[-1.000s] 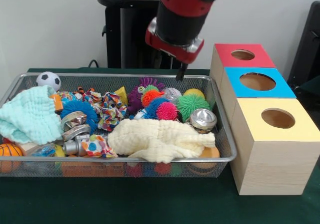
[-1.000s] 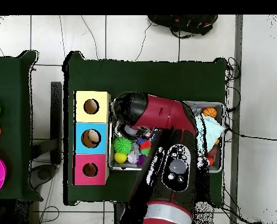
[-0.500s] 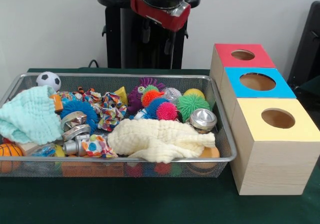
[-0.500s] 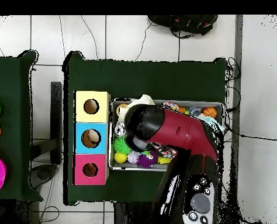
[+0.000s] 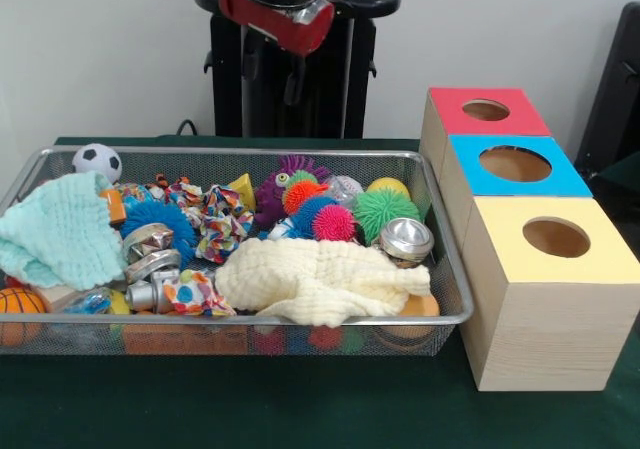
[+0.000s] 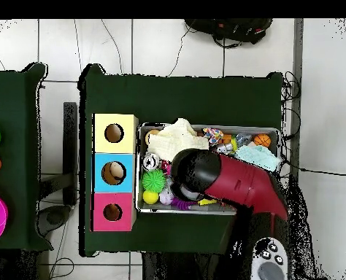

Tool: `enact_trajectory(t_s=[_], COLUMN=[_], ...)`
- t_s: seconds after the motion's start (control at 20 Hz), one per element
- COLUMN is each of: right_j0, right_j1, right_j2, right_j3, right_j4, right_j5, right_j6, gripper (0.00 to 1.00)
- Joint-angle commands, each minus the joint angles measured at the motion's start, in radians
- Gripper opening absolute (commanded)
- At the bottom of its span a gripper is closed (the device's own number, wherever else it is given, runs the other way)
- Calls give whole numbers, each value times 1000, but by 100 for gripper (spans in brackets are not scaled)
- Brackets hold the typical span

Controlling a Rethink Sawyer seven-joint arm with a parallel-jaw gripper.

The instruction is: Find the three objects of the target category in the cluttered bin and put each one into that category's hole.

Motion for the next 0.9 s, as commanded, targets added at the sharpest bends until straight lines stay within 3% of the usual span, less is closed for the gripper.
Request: enact_trajectory(t_s=[0.05,0.35,0.9], right_j0=[-125,-202,-367], right_j1=[12,-7,-19], right_j2=[212,293,494], right_j3=[155,239,357], right_j4=[-95,-144,-259], right_j5=[16,-106,-177], right_j6=[-351,-350,-412], gripper=[100,100,100])
